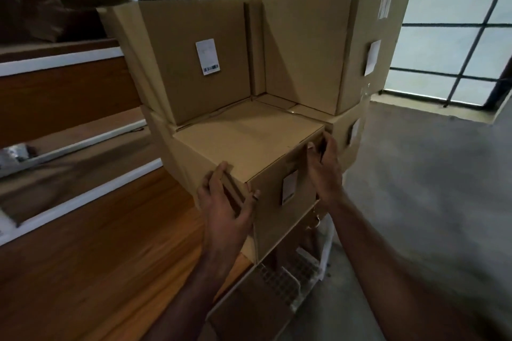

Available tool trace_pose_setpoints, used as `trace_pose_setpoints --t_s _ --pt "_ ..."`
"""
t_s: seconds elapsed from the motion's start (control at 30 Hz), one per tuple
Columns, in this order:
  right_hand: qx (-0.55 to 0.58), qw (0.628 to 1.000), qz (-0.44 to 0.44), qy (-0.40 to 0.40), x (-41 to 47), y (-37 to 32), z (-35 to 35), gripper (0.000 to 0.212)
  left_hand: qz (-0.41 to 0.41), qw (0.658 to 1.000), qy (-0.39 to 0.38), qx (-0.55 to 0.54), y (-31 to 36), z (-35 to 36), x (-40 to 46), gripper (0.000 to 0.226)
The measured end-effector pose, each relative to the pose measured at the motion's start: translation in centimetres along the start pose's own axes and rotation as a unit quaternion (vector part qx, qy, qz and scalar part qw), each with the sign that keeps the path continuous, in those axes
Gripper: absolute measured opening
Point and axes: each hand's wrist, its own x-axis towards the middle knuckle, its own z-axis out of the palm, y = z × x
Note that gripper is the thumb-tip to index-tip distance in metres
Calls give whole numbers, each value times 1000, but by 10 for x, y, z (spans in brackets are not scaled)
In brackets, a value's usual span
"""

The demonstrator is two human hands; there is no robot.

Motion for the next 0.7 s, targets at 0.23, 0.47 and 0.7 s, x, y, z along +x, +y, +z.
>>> trace_pose_setpoints --t_s 0.23,0.47,0.7 --pt "41 998 0 44 -16 1 4 57 5 1000 16 4 1 -4 -10 73" --pt "47 997 -8 66 -59 -10 20 69 -16 996 48 -69 -10 -35 -26 80" --pt "73 991 -59 92 -133 -54 32 50 -17 987 101 -126 -22 -118 -57 77"
